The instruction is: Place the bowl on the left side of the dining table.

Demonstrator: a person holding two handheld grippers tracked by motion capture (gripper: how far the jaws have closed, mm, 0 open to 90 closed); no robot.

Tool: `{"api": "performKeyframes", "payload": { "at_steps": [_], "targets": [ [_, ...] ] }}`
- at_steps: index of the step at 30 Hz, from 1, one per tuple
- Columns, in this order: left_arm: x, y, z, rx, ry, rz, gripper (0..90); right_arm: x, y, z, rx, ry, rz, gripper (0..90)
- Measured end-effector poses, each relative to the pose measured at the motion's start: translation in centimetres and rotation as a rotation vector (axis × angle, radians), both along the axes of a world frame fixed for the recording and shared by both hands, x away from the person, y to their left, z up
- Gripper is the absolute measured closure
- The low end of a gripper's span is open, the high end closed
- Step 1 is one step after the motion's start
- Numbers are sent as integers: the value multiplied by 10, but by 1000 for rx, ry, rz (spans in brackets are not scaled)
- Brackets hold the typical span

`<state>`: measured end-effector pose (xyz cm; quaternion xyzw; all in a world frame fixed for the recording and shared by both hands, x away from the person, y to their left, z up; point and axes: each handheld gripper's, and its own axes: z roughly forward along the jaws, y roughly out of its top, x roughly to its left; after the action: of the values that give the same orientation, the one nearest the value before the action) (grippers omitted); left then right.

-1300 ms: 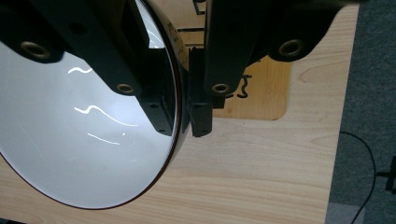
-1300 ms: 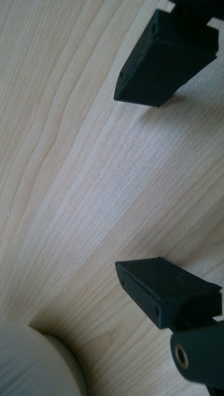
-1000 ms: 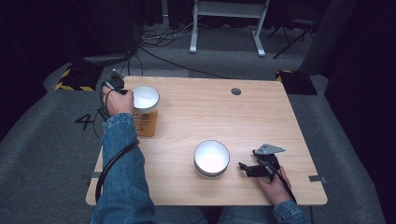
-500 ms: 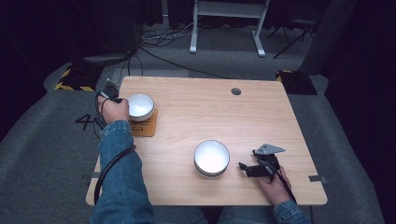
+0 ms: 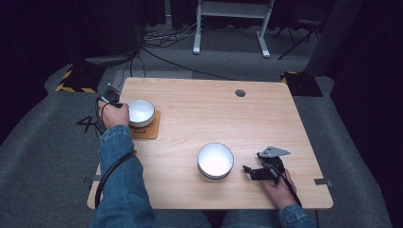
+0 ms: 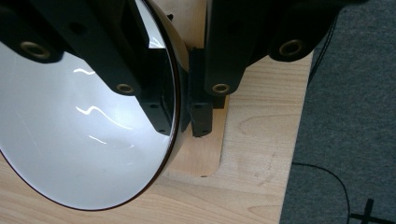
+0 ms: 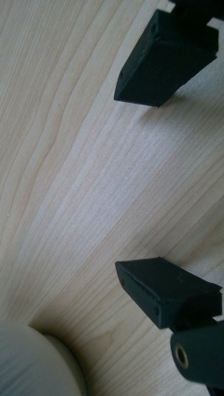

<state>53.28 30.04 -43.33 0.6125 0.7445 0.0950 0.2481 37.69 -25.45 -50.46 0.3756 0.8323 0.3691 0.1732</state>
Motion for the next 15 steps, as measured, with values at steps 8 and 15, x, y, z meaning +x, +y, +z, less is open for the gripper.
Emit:
{"api": "performKeyframes", "payload": {
  "at_steps": [8, 15],
  "targets": [
    [-1, 3, -5, -14, -3, 6, 819, 0, 0, 0, 1, 1, 0, 156],
    [-2, 5, -2, -19, -33, 5, 725, 0, 0, 0, -1, -1, 0, 156]
  ]
}}
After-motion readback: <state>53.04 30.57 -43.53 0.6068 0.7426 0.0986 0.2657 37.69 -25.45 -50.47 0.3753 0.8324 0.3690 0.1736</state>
